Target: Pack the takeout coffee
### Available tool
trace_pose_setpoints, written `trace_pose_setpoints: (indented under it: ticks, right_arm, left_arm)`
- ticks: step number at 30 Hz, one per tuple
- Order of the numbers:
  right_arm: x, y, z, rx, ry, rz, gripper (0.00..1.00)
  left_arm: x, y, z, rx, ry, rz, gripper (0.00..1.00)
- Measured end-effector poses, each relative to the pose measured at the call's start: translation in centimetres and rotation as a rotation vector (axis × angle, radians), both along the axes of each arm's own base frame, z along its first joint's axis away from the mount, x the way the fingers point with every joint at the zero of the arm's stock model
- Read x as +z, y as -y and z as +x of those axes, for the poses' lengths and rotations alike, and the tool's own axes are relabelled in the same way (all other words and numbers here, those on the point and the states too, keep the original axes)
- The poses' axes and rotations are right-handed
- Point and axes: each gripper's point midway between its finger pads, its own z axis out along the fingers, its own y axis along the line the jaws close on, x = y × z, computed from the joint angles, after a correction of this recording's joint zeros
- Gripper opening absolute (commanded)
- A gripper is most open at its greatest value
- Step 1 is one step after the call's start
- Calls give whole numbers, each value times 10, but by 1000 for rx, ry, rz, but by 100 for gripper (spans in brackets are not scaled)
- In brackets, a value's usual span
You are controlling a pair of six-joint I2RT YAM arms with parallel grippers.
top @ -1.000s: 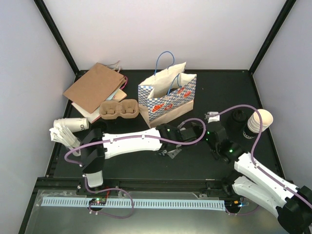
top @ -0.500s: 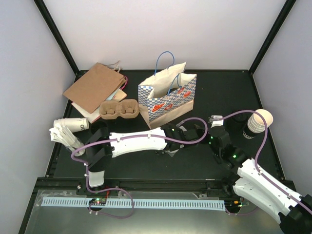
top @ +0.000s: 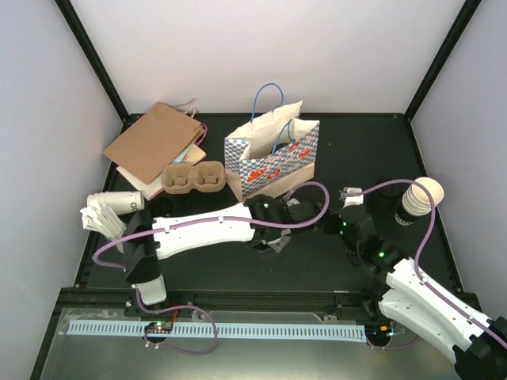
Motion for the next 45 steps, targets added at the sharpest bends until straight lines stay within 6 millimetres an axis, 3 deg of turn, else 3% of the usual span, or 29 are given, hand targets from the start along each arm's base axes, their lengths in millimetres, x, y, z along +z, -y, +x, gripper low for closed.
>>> trace_pose_setpoints:
  ticks: [8, 12, 15, 20, 24, 29, 39, 45]
  right_arm:
    - [-3, 1, -1, 1, -3, -1, 100]
    - [-3, 0, -1, 4, -1, 1, 100]
    - [-3, -1, -1, 7, 0, 4, 100]
    - [-2, -1, -2, 12, 1, 9, 100]
    - [1, -2, -2, 15, 13, 20, 100]
    - [1, -1, -4, 16, 26, 30, 100]
    - [8, 2, -8, 14, 60, 56, 100]
    - [10, 4, -10, 12, 77, 73, 100]
  left_arm:
    - [32, -9, -1, 9, 17, -85, 65]
    - [47, -27, 7, 64, 26, -135, 65]
    - [54, -64, 22, 164, 46, -139, 63]
    - [78, -161, 41, 393, 130, -133, 60]
    - [104, -244, 37, 578, 243, -214, 53]
    - [133, -317, 25, 773, 369, -263, 49]
    - [128, -394, 25, 1166, 380, -185, 48]
    - [150, -423, 11, 1328, 491, -204, 47]
